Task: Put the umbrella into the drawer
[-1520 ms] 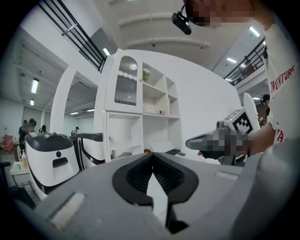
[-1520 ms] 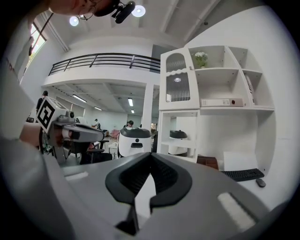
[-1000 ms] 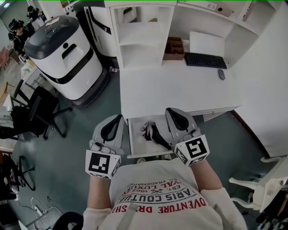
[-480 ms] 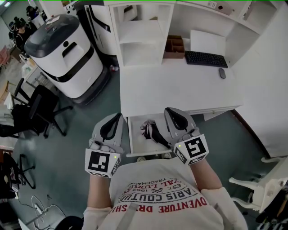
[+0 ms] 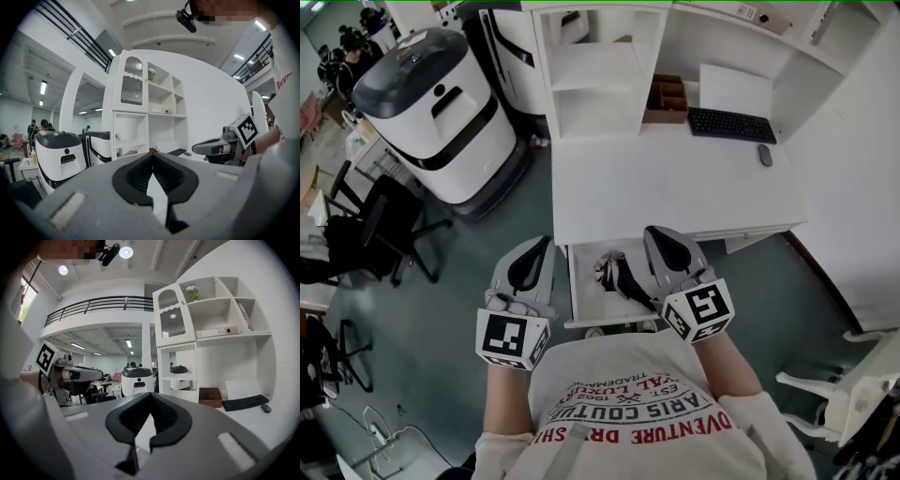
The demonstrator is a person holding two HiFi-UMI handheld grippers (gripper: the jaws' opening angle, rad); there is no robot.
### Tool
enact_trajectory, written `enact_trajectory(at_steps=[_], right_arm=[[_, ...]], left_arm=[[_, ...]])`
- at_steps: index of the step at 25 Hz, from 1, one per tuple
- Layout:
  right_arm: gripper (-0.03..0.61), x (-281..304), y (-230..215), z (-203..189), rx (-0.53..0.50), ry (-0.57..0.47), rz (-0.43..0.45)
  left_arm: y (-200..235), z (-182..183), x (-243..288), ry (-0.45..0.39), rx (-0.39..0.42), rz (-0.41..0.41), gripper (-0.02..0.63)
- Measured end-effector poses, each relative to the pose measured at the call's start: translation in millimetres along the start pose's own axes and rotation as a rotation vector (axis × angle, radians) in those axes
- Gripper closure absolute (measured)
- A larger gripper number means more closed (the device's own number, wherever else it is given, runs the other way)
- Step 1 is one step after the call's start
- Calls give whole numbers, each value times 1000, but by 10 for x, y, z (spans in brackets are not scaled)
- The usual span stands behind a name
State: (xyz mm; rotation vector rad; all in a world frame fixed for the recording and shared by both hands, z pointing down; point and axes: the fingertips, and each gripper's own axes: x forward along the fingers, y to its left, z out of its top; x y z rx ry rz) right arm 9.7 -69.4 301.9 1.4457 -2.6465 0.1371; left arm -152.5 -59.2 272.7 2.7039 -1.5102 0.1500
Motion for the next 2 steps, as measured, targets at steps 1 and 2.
enact_trajectory(at_steps=[1,2], right_arm=[[578,7,-5,-5,-3,3,-1],[578,14,-9,-9,-6,5,-2]], left_arm=[[5,-12,6,7,-4,-1,610],[11,-27,12,14,-7,-3,610]])
